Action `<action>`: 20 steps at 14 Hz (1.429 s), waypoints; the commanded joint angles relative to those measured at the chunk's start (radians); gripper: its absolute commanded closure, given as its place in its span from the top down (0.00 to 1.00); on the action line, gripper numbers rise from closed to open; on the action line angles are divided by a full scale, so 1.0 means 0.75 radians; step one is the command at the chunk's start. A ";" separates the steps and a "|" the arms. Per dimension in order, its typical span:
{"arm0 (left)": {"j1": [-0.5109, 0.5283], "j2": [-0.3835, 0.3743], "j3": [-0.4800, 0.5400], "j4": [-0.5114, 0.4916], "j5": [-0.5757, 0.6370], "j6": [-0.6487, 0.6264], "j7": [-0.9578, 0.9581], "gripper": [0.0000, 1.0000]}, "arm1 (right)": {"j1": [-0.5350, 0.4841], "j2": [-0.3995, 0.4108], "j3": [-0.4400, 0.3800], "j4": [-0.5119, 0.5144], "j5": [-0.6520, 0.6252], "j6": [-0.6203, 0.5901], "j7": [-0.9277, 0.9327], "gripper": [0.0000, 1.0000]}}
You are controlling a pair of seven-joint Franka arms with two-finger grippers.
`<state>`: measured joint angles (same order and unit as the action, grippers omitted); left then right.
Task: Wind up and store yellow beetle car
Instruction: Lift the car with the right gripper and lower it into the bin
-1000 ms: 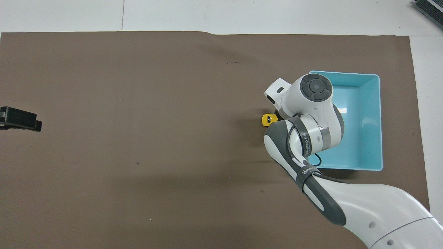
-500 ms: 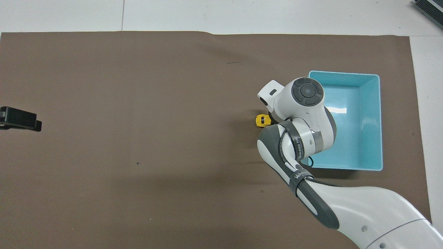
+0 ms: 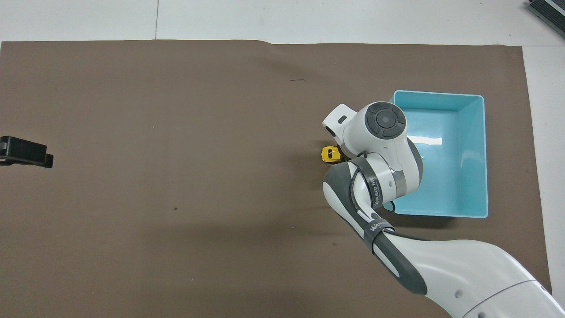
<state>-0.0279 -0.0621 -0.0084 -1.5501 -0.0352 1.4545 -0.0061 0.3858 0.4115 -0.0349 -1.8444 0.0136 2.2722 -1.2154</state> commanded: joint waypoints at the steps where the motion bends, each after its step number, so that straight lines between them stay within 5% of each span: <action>1: 0.023 -0.005 -0.011 -0.007 -0.017 -0.005 0.006 1.00 | 0.013 0.069 0.008 -0.016 -0.012 0.067 0.013 0.00; 7: 0.023 -0.005 -0.011 -0.007 -0.017 -0.005 0.006 1.00 | 0.011 0.069 0.008 0.017 -0.012 0.026 0.013 0.00; 11: 0.023 -0.007 -0.011 -0.007 -0.017 -0.005 0.006 1.00 | 0.011 0.049 0.008 0.166 -0.014 -0.223 0.015 0.00; 20: 0.023 -0.007 -0.011 -0.007 -0.017 -0.005 0.006 1.00 | -0.115 -0.221 -0.009 0.201 -0.016 -0.581 -0.048 0.00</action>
<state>-0.0279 -0.0621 -0.0084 -1.5501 -0.0352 1.4545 -0.0061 0.3382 0.2811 -0.0506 -1.6826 0.0126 1.8691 -1.2210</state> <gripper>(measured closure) 0.000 0.555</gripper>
